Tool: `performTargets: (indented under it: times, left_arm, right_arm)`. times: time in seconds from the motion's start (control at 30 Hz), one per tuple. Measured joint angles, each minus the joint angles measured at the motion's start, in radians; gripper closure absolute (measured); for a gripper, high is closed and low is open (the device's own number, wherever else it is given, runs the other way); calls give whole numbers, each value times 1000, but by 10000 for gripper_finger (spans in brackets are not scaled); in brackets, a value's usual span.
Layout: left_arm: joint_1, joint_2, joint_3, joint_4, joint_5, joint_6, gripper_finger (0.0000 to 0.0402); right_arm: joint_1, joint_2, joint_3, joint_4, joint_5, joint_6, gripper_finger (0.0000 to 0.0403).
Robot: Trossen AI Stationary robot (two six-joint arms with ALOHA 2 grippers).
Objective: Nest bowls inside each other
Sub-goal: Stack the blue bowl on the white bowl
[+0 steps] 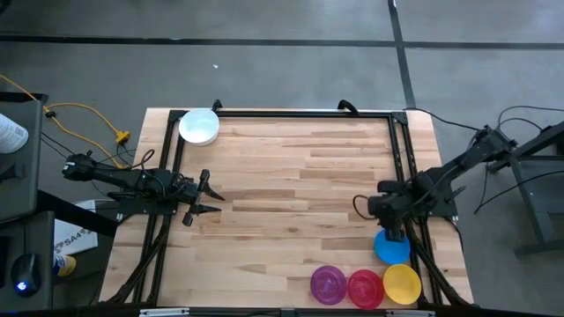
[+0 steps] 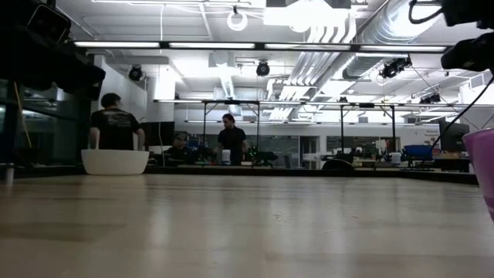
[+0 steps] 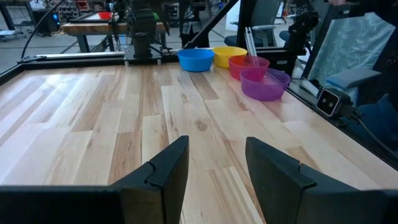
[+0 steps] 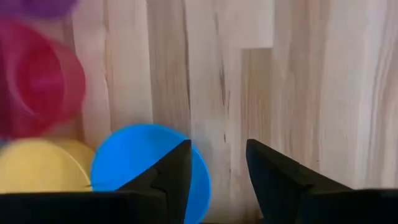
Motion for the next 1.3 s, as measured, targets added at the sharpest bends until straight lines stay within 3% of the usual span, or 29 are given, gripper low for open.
performTargets:
  times: [0.3,1.0,1.3]
  left_arm:
    - [0,0,0,0,0,0,242]
    - [0,0,0,0,0,0,242]
    - [0,0,0,0,0,0,242]
  right_arm:
    - [111,73,0,0,40,-46,256]
    - [316,81,0,-8,83,218,256]
    - [332,93,-56,-29,81,292,256]
